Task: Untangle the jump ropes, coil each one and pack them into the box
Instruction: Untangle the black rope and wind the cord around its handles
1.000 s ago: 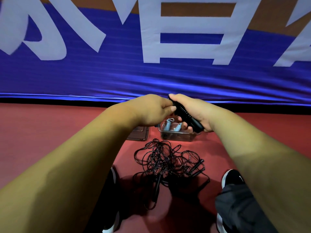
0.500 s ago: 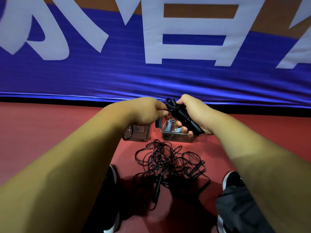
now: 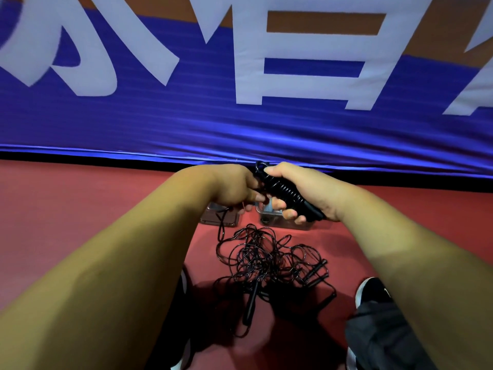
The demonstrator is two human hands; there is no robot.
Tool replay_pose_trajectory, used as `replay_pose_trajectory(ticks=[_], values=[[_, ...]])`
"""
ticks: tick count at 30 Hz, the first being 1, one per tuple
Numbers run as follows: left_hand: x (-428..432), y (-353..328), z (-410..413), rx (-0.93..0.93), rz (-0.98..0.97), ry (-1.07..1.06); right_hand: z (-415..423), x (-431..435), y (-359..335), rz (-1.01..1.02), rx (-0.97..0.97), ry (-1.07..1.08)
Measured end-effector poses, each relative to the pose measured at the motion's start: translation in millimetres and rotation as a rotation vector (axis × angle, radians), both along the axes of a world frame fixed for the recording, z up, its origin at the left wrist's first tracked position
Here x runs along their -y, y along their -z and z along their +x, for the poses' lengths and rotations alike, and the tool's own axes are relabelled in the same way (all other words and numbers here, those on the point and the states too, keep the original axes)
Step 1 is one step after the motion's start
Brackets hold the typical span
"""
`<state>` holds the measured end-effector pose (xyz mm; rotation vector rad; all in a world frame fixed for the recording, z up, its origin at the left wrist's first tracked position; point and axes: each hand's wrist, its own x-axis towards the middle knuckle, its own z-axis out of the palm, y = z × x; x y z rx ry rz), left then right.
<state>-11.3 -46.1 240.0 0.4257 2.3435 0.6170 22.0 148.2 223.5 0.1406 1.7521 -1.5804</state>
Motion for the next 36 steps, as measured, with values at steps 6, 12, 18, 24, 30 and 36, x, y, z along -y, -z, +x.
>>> replay_pose_trajectory(ticks=[6,12,18,24,30,36], values=[[8,0,-7,-0.135,0.008,0.025,3,-2,0,-0.024,0.151,-0.237],[7,-9,-8,-0.209,0.172,0.096,7,1,6,-0.001,0.248,-0.413],[-6,-18,-4,-0.461,0.138,0.179,-6,-5,12,0.195,0.219,-0.404],[-16,-17,-1,-0.604,0.078,0.298,-4,-1,21,0.386,-0.022,-0.157],[-22,-11,-4,-0.585,0.145,0.2,-2,1,21,0.441,-0.152,-0.18],[-25,-7,-1,-0.591,0.226,0.202,0,2,22,0.424,-0.159,-0.172]])
